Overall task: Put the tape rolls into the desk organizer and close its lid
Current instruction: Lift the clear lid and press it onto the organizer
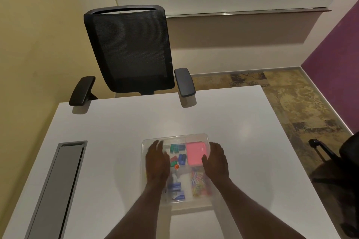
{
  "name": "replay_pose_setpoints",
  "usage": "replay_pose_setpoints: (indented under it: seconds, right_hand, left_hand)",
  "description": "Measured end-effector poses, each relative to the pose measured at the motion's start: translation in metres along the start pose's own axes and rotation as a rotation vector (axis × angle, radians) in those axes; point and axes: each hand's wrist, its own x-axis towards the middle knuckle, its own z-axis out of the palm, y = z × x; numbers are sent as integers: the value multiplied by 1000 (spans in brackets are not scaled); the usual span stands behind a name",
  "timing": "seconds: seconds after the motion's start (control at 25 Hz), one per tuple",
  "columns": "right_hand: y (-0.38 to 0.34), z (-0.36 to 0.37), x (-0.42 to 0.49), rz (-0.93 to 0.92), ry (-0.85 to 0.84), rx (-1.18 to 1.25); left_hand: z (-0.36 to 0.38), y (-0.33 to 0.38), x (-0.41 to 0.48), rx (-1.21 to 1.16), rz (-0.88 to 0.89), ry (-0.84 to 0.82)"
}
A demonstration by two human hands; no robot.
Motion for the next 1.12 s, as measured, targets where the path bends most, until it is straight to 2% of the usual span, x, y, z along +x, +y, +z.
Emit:
replay_pose_setpoints:
  seconds: [0.2, 0.44, 0.72, 0.88, 1.0, 1.12]
  right_hand:
    - [-2, 3, 15, -249, -87, -278]
    - [-22, 8, 27, -273, -188, -403]
    - [-16, 11, 30, -263, -216, -436]
    - [-16, 20, 36, -246, -219, -393]
    - [-17, 28, 36, -222, -222, -396]
    - [-15, 30, 36, -219, -247, -399]
  left_hand:
    - [49, 48, 17, 300, 317, -260]
    - [75, 68, 30, 464, 308, -434]
    - [84, 65, 30, 462, 279, -475]
    - [78, 61, 30, 447, 320, -469]
    - [65, 47, 24, 428, 335, -390]
    - [42, 14, 23, 448, 235, -306]
